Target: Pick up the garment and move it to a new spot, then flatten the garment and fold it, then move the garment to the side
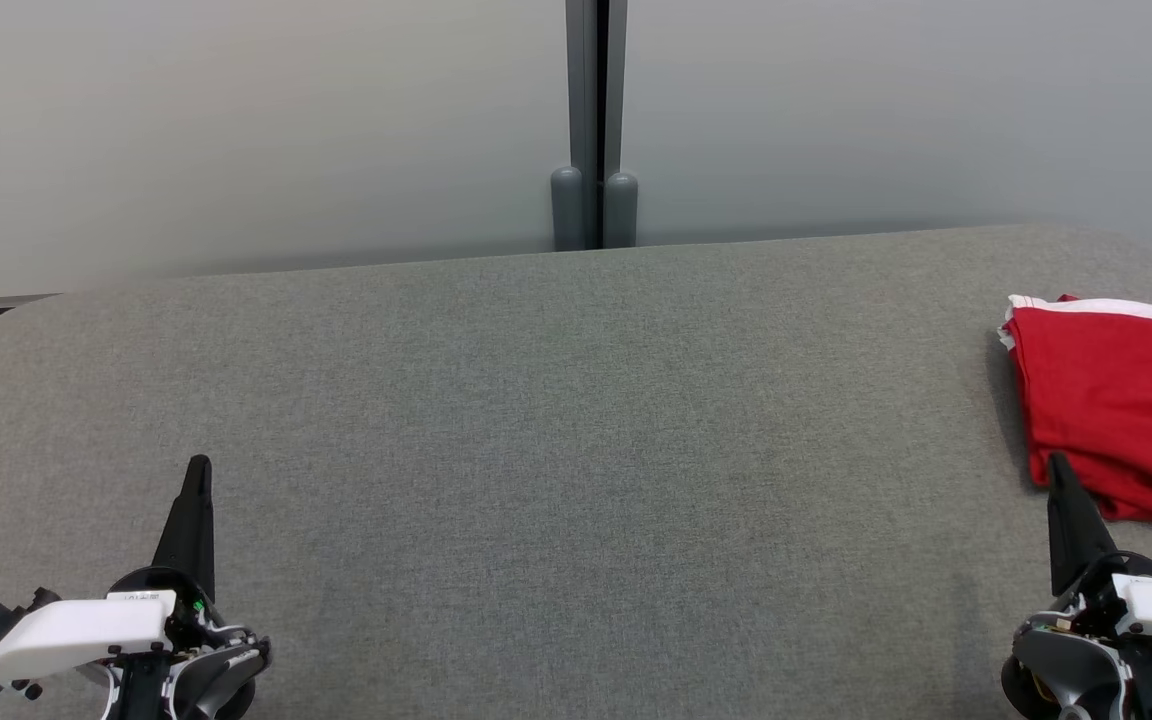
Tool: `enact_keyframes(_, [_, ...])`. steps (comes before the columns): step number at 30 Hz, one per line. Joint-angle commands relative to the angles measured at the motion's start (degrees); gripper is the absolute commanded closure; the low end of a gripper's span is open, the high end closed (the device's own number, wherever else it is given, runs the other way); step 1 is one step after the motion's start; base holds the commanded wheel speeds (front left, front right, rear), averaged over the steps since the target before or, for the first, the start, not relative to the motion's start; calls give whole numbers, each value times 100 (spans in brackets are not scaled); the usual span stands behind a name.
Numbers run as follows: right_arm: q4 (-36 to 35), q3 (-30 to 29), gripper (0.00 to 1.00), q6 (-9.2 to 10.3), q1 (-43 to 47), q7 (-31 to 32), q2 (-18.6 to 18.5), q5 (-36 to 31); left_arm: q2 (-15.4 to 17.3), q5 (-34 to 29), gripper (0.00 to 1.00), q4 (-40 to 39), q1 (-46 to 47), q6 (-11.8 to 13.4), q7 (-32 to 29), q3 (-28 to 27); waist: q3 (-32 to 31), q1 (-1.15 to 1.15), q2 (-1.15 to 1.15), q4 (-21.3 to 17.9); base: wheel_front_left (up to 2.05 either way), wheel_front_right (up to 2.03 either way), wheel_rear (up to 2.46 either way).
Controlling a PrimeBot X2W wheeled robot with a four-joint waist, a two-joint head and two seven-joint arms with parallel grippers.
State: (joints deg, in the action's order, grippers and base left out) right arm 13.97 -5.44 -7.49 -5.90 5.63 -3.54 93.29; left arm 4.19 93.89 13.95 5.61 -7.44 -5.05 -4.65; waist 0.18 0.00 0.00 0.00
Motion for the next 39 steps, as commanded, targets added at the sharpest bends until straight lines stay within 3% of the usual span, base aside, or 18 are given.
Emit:
enact_keyframes(1, [1,-29,100,0,-49,35,-15,-6,0,1,100,9,99,-26,-22,-29,0,0,0,0,0,0,0])
enact_keyframes(39, [5,-62,100,0,-56,63,14,-54,-37,-61,100,13,109,-26,-78,-97,0,0,0,0,0,0,0])
